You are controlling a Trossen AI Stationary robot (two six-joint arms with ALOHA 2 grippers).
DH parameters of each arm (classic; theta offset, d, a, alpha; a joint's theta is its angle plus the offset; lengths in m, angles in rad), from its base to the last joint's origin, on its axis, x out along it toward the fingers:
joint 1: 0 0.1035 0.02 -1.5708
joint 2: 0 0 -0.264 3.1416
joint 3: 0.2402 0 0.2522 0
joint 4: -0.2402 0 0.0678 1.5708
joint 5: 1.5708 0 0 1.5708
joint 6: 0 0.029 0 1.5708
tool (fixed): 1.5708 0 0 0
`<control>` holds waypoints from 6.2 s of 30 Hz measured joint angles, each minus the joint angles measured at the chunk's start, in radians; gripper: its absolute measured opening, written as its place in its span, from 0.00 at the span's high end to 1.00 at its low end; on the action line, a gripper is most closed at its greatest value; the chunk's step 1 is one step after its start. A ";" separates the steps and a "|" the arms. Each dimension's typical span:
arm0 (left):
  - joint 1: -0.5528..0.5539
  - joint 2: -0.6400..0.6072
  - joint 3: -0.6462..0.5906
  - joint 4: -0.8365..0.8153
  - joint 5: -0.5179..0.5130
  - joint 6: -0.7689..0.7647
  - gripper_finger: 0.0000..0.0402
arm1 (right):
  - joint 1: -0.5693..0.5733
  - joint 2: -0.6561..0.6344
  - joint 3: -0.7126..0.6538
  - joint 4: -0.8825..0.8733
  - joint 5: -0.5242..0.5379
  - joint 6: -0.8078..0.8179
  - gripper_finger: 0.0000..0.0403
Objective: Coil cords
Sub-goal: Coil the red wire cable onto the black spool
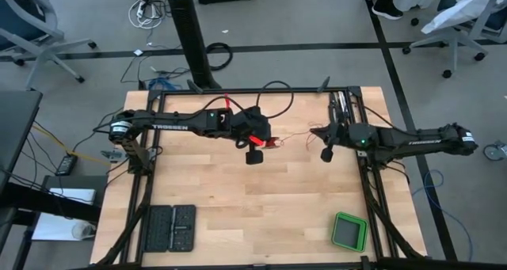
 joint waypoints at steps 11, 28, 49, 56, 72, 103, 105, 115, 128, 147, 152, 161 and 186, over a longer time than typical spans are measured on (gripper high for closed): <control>0.001 0.000 0.000 -0.059 -0.075 -0.072 1.00 | 0.000 0.008 0.187 -0.145 0.077 0.026 1.00; 0.027 0.048 0.000 -0.065 -0.034 -0.193 1.00 | -0.001 0.103 0.330 -0.149 0.135 -0.014 1.00; 0.103 0.190 -0.002 0.385 -0.043 -0.411 1.00 | -0.001 0.370 0.410 0.014 0.011 -0.012 1.00; 0.126 0.216 0.000 0.398 -0.043 -0.424 1.00 | -0.001 0.366 0.471 0.024 0.074 -0.082 1.00; 0.123 0.234 0.000 0.417 -0.079 -0.394 1.00 | -0.064 0.402 0.511 0.039 0.001 -0.117 1.00; 0.195 0.233 0.000 0.749 0.045 -0.451 1.00 | -0.003 0.467 0.510 0.323 -0.184 -0.081 1.00; 0.210 0.233 0.000 0.789 0.109 -0.457 1.00 | 0.001 0.443 0.510 0.328 -0.188 -0.082 1.00; 0.244 0.233 0.000 0.899 0.257 -0.532 1.00 | 0.000 0.343 0.510 0.307 -0.202 -0.082 1.00; 0.247 0.232 -0.001 1.068 0.335 -0.683 1.00 | -0.026 0.366 0.510 0.240 -0.259 -0.062 1.00; 0.244 0.233 -0.004 1.139 0.281 -0.730 1.00 | -0.097 0.481 0.511 0.199 -0.328 -0.079 1.00; 0.238 0.237 -0.004 1.164 0.283 -0.708 1.00 | -0.096 0.482 0.513 0.137 -0.325 -0.087 1.00; 0.243 0.233 0.000 1.173 0.268 -0.688 1.00 | -0.088 0.445 0.508 0.085 -0.220 -0.145 1.00; 0.237 0.233 0.000 1.134 0.240 -0.659 1.00 | -0.102 0.506 0.560 -0.022 -0.295 -0.252 1.00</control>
